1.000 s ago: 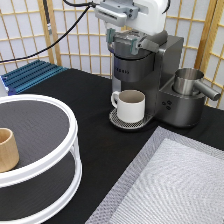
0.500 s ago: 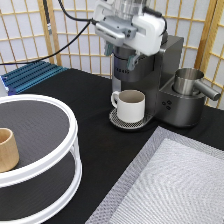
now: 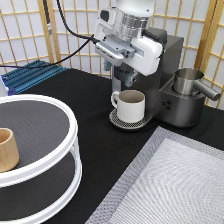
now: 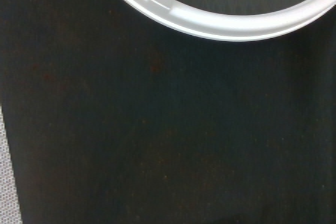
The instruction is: Make coffee
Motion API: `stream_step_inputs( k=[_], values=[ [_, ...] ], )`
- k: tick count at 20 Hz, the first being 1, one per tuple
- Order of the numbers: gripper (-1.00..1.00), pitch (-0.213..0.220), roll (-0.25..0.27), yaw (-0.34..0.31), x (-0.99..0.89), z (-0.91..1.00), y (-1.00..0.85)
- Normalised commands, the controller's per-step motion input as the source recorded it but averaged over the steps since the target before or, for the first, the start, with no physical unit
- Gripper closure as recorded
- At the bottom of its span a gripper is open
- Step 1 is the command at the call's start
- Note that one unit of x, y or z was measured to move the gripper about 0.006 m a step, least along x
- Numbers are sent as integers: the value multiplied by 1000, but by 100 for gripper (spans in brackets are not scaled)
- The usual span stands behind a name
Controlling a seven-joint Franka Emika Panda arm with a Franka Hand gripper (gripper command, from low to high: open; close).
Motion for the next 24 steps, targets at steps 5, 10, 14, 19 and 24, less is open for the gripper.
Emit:
stream_step_inputs(
  k=[5,10,14,19,24],
  values=[
    [-100,0,114,81,161,248,-533],
    [-100,0,196,54,66,29,-861],
    [-100,-9,153,7,-37,551,-631],
    [-100,-92,-15,32,-337,1000,406],
    [-100,-57,-45,168,-76,989,450]
  ],
)
